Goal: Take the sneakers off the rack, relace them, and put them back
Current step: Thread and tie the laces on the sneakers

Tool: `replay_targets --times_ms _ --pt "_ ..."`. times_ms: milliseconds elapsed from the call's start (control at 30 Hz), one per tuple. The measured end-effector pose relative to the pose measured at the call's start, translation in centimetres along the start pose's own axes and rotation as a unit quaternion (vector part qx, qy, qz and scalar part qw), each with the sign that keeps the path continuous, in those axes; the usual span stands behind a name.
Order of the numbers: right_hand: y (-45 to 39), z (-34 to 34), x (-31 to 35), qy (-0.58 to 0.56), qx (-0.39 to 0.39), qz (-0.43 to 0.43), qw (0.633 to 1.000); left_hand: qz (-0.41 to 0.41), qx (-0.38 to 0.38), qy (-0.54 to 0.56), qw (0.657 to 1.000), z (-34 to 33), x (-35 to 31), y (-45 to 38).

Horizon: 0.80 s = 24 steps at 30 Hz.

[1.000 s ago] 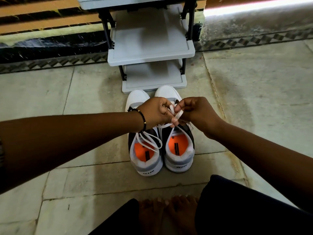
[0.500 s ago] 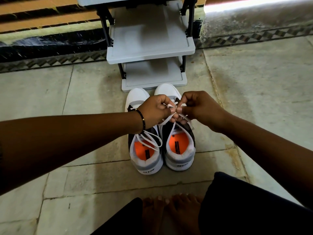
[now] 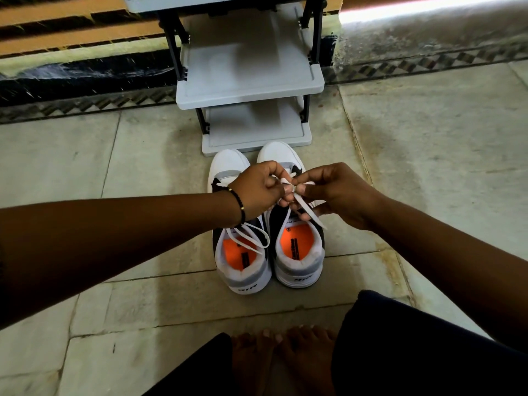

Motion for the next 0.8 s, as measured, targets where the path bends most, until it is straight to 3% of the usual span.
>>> replay_targets --times_ms 233,333,400,500,567,667,733,767,800 --pt "-0.3 -0.1 0.4 0.012 -0.017 0.040 0.999 0.046 0.027 0.057 0.997 -0.5 0.9 0.6" --pt "-0.2 -0.4 1.2 0.092 -0.023 0.099 0.991 0.074 0.043 0.093 0.992 -0.8 0.8 0.7" --pt "-0.4 -0.1 2.4 0.222 -0.041 0.156 0.962 0.101 0.053 0.128 0.985 -1.2 0.9 0.7" --pt "0.1 -1.0 3.7 0.369 -0.031 0.240 0.897 0.118 0.056 0.097 0.987 -1.4 1.2 0.6" --pt "0.5 -1.4 4.8 0.408 -0.010 0.297 0.863 0.108 0.059 0.078 0.989 -1.4 1.3 0.7" --pt "-0.1 -1.1 6.4 0.444 0.022 0.309 0.841 0.086 0.002 0.091 0.992 -0.6 1.5 0.7" --pt "-0.5 -1.0 2.5 0.443 0.007 0.247 0.862 0.064 -0.042 0.082 0.994 0.1 1.5 0.6" --pt "1.0 0.0 -1.3 0.437 -0.051 0.143 0.887 0.054 -0.055 0.082 0.994 0.3 1.4 0.6" --pt "3.3 -1.6 -7.1 0.306 0.009 0.036 0.951 0.046 -0.064 0.080 0.994 0.3 1.2 0.7"
Point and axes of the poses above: each hand's wrist, its own y-axis away from the middle knuckle, its own z-axis out of the back of the hand, x = y × z, the point moved 8 cm from there along -y, towards the middle knuckle, and after that the axes turned 5 degrees about z, right-handed, at the moved point
